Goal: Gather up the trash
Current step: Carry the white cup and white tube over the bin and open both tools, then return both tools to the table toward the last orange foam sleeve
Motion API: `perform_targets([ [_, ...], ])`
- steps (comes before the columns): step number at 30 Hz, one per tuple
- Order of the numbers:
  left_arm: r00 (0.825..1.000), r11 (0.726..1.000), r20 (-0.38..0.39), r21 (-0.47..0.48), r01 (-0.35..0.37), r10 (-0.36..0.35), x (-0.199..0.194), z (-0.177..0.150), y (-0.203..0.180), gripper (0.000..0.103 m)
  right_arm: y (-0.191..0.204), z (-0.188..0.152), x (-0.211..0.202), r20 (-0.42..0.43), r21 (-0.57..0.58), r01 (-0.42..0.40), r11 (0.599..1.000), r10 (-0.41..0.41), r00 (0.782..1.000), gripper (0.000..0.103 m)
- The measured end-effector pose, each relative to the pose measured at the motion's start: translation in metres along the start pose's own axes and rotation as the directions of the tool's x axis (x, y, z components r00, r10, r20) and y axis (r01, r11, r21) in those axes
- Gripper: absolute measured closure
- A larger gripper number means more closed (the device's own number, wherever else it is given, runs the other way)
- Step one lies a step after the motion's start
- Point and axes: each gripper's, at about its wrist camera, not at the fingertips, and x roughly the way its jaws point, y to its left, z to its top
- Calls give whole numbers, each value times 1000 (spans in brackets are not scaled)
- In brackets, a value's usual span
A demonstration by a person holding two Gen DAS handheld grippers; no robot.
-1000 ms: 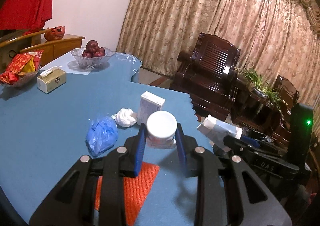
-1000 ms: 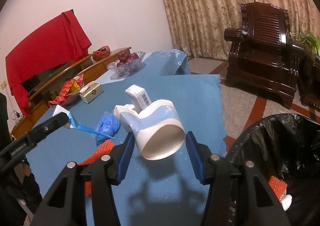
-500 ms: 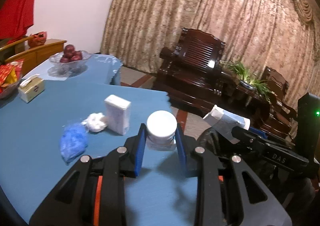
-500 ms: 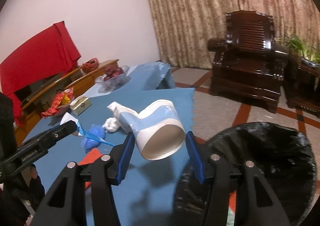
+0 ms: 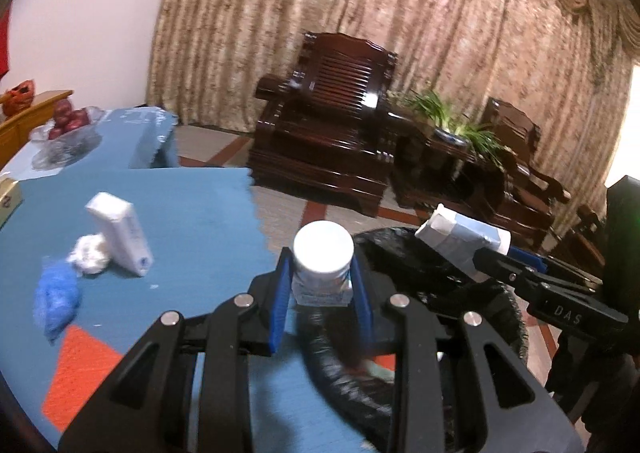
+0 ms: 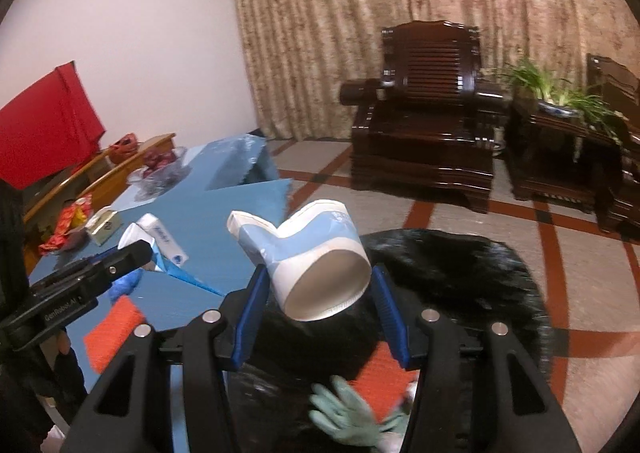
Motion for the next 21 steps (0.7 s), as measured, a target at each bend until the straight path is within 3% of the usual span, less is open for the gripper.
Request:
perform_targets([
  [14,988,989,-79,66,136,-130,67,-6,-72,75,-75,-12,-10,-18,60,141,988,-140,990,50],
  [16,982,985,-113,63,159,-151,76,-9,-76,73,-82,-14,-10,-21,62,168,984,-167,986,43],
  [19,980,984,-122,54,167,-160,77,-13,-74,50,-88,-17,-9,-32,61,209,976,-207,978,24],
  [21,983,986,-108,56,157,-150,73,-12,-69,39,-90,-20,-10,-31,63,218,974,-217,976,19],
])
